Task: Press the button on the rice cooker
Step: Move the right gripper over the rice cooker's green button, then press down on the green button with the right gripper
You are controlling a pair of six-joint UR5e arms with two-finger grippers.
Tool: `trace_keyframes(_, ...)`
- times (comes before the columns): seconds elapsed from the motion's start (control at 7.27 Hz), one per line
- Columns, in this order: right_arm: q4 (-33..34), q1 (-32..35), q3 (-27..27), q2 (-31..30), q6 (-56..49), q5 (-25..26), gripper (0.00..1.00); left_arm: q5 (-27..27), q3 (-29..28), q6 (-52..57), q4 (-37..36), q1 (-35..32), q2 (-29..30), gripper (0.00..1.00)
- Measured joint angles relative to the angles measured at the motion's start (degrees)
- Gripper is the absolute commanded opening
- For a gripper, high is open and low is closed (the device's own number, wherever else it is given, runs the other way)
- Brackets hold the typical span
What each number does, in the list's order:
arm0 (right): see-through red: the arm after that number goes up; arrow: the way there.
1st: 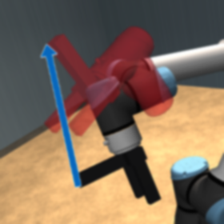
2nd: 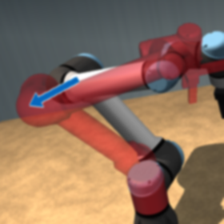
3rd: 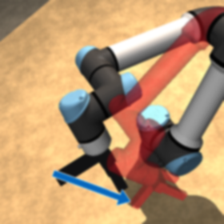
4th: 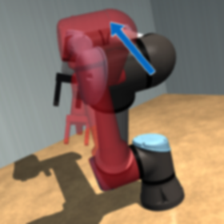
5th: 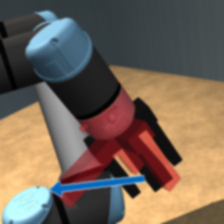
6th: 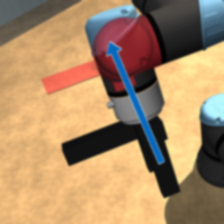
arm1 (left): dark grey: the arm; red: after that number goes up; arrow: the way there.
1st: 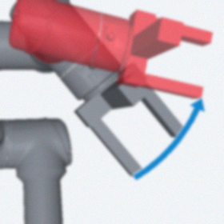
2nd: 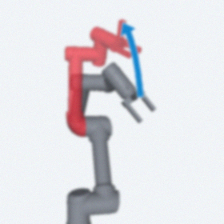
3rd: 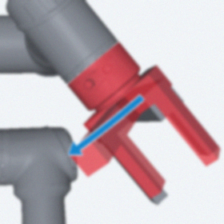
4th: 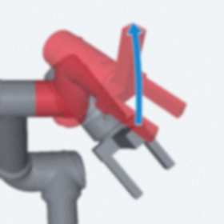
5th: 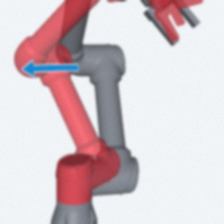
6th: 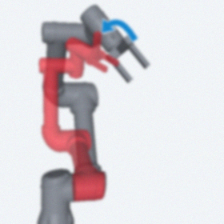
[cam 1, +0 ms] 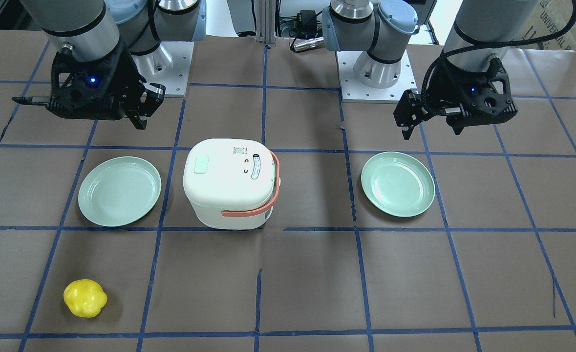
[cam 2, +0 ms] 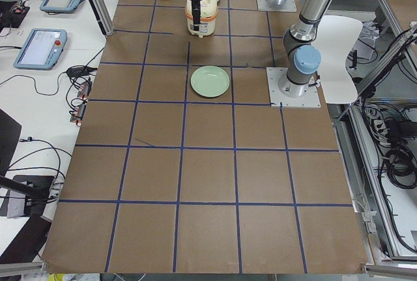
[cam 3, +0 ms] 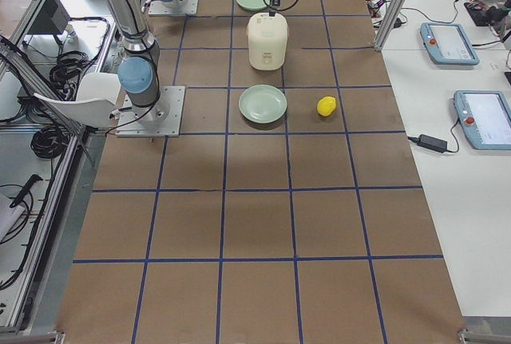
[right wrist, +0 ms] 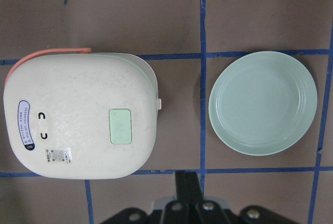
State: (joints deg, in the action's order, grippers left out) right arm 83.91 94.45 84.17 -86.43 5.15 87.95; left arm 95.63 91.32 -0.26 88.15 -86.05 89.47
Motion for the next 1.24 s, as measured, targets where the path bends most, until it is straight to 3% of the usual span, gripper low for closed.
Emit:
trace_keyframes(0.28, 1.97, 0.91, 1.18, 1.4, 1.21, -2.45, 0.08, 0.0, 0.0, 0.0, 0.0, 0.0, 0.0, 1.0)
trace_keyframes(0.83, 14.87, 4.83, 11.23, 2.47, 6.22, -3.37, 0.08, 0.0, 0.0, 0.0, 0.0, 0.0, 0.0, 1.0)
trace_keyframes(1.24, 19.26, 5.58, 13.12, 2.99, 6.09, -3.13, 0.08, 0.0, 0.0, 0.0, 0.0, 0.0, 0.0, 1.0)
